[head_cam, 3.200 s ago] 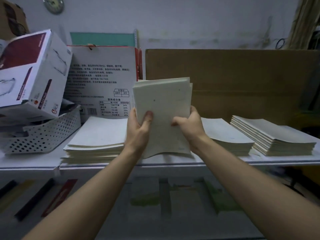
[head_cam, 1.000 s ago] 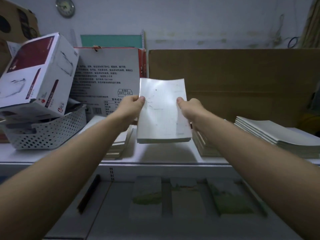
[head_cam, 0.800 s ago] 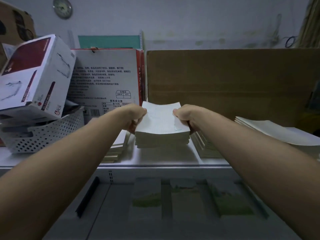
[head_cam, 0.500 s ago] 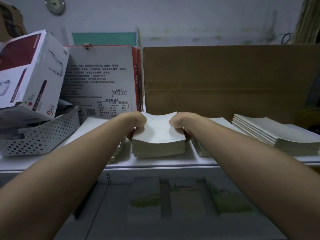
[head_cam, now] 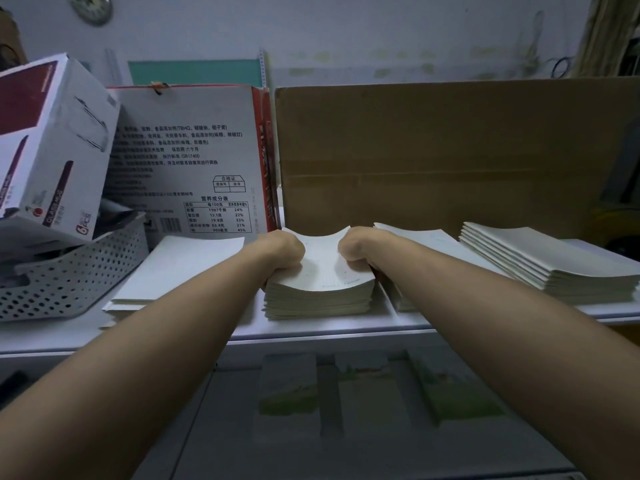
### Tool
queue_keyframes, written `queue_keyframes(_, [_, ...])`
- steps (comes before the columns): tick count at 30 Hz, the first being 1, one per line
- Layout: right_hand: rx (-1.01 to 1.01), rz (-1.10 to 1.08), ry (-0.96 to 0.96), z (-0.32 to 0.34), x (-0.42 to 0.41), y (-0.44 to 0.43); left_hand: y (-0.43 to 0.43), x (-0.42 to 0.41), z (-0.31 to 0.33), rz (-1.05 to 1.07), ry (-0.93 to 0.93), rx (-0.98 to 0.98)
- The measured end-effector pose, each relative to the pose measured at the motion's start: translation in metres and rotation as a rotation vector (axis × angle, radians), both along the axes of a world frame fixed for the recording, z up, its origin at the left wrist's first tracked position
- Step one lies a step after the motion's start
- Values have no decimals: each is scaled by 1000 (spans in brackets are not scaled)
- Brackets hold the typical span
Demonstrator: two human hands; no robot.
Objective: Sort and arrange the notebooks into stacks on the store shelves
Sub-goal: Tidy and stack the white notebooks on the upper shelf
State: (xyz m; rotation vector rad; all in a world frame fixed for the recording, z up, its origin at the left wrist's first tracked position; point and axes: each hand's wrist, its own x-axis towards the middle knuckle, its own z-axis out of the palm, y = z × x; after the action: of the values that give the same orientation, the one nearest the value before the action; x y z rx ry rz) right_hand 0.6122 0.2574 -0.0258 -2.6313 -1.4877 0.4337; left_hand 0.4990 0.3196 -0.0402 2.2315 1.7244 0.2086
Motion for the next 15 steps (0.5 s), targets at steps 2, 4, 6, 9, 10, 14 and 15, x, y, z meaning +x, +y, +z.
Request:
queue_keyframes(2, [56, -28, 126, -2, 0, 2, -4, -1, 1, -60, 155, -3])
queue_keyframes(4, [92, -4, 179, -1, -2, -1, -3, -1, 2, -75, 177, 4])
queue_keyframes(6, [69, 28, 158, -2, -1, 1, -3, -3, 1, -93, 188, 23])
queue_keyframes(9, [76, 43, 79, -2, -1, -2, 1, -5, -3, -60, 103, -14])
queue_keyframes(10, [79, 43, 55, -2, 0, -1, 3, -5, -4, -64, 103, -7])
queue_keyframes(14, [105, 15, 54, -1, 0, 0, 1, -6, 1, -48, 0, -66])
queue_keyframes(15, [138, 2, 61, -1, 1, -1, 1, -7, 2, -46, -45, -91])
